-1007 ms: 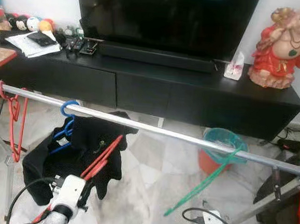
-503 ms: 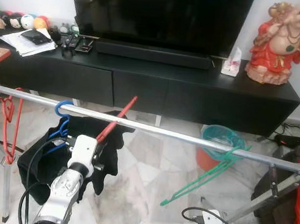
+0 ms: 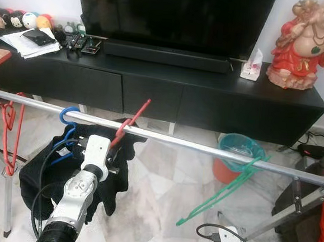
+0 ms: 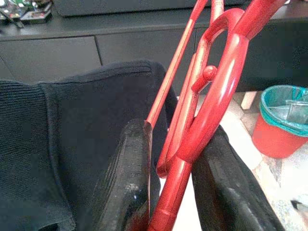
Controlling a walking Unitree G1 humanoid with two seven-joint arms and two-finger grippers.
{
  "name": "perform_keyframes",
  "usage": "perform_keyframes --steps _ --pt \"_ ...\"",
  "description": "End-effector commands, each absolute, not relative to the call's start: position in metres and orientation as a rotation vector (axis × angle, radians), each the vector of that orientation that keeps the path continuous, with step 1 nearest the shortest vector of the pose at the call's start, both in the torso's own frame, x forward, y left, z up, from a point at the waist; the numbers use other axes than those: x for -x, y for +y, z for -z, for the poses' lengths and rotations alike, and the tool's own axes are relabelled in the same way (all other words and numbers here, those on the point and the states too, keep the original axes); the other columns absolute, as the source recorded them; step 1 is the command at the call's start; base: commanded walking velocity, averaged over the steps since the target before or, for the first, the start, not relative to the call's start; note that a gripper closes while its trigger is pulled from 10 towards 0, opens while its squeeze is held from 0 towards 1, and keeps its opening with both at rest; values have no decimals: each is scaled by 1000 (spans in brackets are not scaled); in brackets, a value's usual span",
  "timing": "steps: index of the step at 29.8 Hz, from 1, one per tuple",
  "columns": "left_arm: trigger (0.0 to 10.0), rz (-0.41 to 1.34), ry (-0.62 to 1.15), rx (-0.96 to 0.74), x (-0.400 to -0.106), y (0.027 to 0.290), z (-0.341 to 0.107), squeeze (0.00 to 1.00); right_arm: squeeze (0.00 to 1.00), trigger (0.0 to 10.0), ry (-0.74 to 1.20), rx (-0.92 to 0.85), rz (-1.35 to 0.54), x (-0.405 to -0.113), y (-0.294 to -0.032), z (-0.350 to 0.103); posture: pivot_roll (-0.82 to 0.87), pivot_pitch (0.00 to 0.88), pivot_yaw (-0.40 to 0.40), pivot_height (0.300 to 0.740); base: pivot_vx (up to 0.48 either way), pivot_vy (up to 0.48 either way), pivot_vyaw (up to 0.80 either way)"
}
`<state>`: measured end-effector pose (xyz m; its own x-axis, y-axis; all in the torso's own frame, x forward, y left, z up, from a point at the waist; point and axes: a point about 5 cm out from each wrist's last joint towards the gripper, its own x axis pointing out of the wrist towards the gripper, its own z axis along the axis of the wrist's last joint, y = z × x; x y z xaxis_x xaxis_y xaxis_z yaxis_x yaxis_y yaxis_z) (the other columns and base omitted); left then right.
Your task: Hang hanger
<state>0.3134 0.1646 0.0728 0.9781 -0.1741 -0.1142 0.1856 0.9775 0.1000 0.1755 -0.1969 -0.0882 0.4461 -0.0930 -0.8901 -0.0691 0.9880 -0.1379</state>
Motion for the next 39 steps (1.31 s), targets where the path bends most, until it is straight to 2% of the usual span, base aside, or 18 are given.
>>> perform_keyframes --steps 1,8,21,22,23,25,26,29,31,32,39 --pt "10000 183 106 -100 -318 163 -77 0 0 10000 1107 164 17 -176 -198 88 32 0 -37 740 0 0 0" --pt "10000 187 164 -74 -328 159 -78 0 0 10000 1106 161 18 -176 -197 88 30 0 -36 740 0 0 0" --pt "10000 244 264 -114 -322 155 -63 0 0 10000 1107 160 15 -176 -197 88 30 0 -35 740 0 0 0" --pt "10000 247 268 -113 -321 155 -62 200 0 10000 1106 160 16 -176 -197 88 35 0 -34 740 0 0 0" --pt "10000 257 272 -120 -321 155 -61 541 0 10000 1105 160 17 -177 -197 88 35 0 -34 740 0 0 0" --pt "10000 259 274 -125 -320 155 -61 565 0 10000 1105 159 18 -177 -197 88 35 0 -34 740 0 0 0" --pt "10000 245 267 -118 -320 156 -61 643 0 10000 1104 158 19 -177 -196 88 35 0 -34 740 0 0 0" --pt "10000 235 257 -112 -320 157 -62 659 0 10000 1104 158 20 -177 -196 88 36 0 -33 740 0 0 0" --pt "10000 238 241 -98 -320 156 -65 769 0 10000 1104 158 20 -177 -196 88 36 0 -33 740 0 0 0" --pt "10000 247 231 -99 -320 155 -66 984 0 10000 1104 158 20 -177 -196 88 36 0 -33 740 0 0 0" --pt "10000 267 195 -79 -320 153 -72 1000 0 10000 1104 158 15 -177 -196 88 38 0 -33 740 0 0 0"
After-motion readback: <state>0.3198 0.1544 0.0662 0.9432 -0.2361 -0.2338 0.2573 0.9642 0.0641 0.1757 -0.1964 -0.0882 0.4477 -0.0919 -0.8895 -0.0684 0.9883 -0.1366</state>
